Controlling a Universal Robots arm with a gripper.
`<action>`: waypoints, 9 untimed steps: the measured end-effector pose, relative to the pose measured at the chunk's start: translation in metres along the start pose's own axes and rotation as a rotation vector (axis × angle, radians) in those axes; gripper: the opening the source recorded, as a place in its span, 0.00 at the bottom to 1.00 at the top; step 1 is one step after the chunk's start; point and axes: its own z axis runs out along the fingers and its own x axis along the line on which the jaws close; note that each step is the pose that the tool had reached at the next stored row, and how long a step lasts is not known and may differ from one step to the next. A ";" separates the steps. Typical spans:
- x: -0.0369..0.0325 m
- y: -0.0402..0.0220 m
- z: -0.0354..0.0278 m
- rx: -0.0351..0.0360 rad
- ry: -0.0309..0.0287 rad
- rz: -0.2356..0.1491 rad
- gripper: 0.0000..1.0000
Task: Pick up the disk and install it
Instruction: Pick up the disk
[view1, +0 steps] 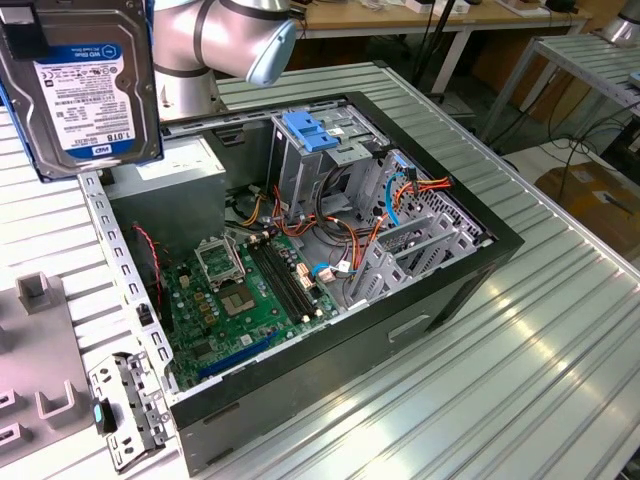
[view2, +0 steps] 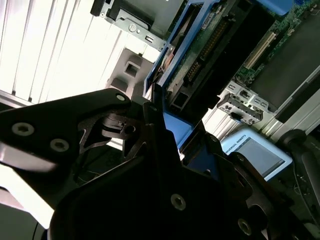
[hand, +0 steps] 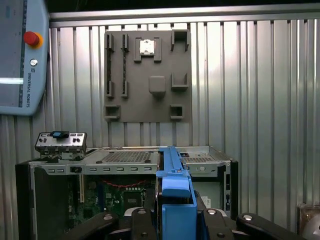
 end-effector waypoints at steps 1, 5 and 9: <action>0.0000 -0.0016 0.0000 0.0000 0.0000 0.000 0.37; -0.0003 -0.0087 0.0002 0.0000 0.0000 0.000 0.37; -0.0004 -0.0154 0.0004 0.0000 0.0001 0.000 0.37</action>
